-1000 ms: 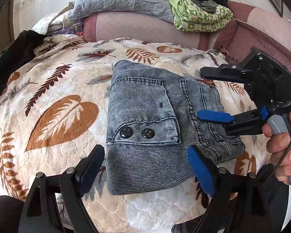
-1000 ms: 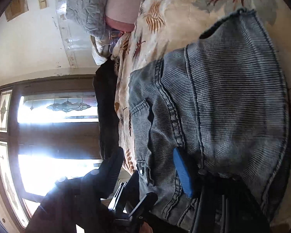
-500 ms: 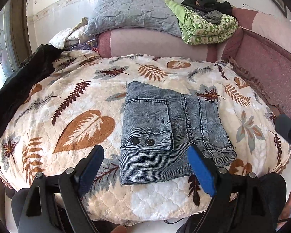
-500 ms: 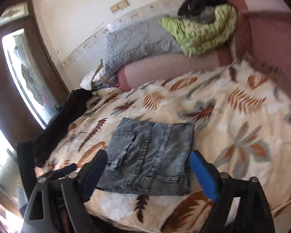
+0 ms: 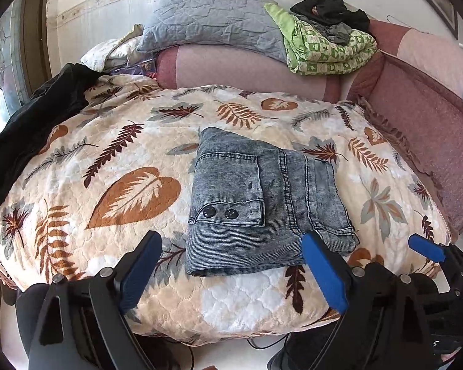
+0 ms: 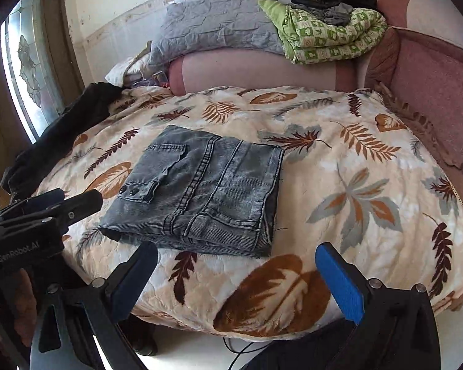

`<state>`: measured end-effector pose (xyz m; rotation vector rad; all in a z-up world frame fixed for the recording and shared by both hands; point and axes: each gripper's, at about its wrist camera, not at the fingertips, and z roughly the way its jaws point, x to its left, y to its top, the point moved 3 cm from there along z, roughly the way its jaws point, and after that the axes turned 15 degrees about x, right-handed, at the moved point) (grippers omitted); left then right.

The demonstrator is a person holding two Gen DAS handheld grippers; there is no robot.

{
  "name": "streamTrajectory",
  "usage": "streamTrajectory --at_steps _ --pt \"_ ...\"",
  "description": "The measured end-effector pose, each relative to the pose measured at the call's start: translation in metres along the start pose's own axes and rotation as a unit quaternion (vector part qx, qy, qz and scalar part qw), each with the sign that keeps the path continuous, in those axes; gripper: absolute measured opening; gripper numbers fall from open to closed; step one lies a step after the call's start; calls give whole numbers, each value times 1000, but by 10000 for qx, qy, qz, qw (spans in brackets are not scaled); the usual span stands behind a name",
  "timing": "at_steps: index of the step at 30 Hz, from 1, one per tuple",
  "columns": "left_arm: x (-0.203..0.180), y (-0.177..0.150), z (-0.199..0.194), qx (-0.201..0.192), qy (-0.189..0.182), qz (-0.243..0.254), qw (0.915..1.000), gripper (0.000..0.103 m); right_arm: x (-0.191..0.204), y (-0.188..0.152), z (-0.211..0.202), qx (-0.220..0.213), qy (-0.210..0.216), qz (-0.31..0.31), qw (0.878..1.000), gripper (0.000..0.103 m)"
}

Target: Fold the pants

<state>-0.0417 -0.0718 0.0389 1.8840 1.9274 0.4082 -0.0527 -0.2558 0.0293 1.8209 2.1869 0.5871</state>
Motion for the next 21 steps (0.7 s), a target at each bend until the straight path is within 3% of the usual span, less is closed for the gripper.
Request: streamTrajectory --at_steps 16,21 --pt "0 3 2 225 -382 -11 9990 95 11 6 4 302 -104 -180 9993 103" --pt "5 4 0 92 -45 -190 9998 96 13 10 4 297 -112 -174 9993 103"
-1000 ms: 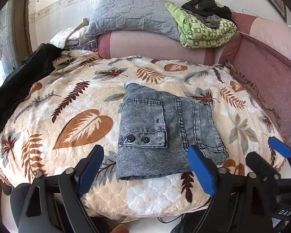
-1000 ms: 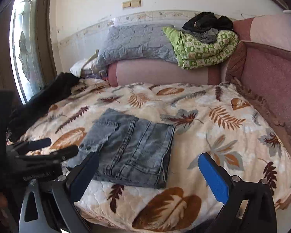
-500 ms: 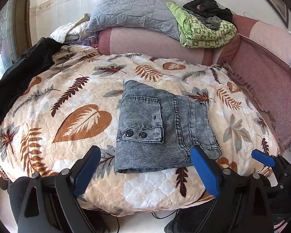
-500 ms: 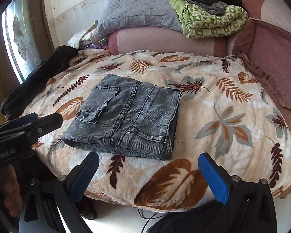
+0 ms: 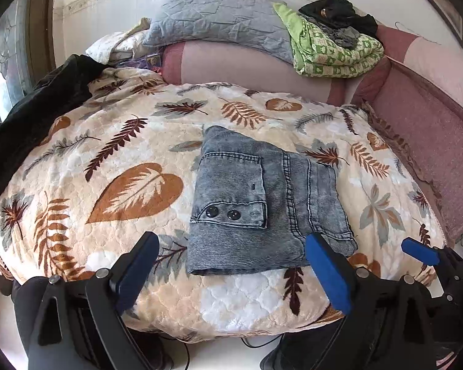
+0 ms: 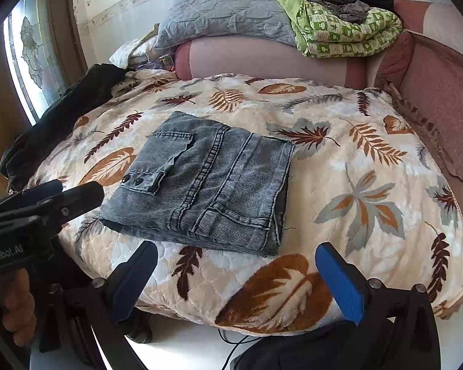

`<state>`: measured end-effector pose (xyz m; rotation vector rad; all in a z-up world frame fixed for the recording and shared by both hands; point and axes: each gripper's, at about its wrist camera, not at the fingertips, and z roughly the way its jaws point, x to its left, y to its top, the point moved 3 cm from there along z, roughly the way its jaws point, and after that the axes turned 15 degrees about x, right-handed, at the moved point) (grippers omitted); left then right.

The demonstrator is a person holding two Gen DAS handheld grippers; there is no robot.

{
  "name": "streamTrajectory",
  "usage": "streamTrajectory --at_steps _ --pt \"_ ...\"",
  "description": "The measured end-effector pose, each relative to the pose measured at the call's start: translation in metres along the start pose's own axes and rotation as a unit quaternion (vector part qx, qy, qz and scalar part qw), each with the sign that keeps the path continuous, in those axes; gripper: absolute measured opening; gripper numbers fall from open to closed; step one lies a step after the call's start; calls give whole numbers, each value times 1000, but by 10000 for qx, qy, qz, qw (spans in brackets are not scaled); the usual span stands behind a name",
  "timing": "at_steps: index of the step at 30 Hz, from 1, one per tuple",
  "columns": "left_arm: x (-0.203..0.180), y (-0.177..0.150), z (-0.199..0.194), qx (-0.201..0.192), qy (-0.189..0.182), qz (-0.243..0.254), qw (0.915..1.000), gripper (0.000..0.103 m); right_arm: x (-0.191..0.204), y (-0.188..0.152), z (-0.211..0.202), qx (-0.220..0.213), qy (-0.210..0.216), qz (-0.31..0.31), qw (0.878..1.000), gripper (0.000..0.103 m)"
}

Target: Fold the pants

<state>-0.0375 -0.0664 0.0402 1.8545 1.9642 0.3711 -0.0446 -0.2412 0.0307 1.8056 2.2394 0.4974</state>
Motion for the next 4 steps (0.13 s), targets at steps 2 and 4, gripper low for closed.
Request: streamTrajectory --at_steps 2,4 --pt "2 1 1 33 -42 20 10000 96 1 1 1 14 -3 11 10000 103" --pt "1 2 1 -2 -6 70 10000 96 1 3 3 34 6 11 10000 103"
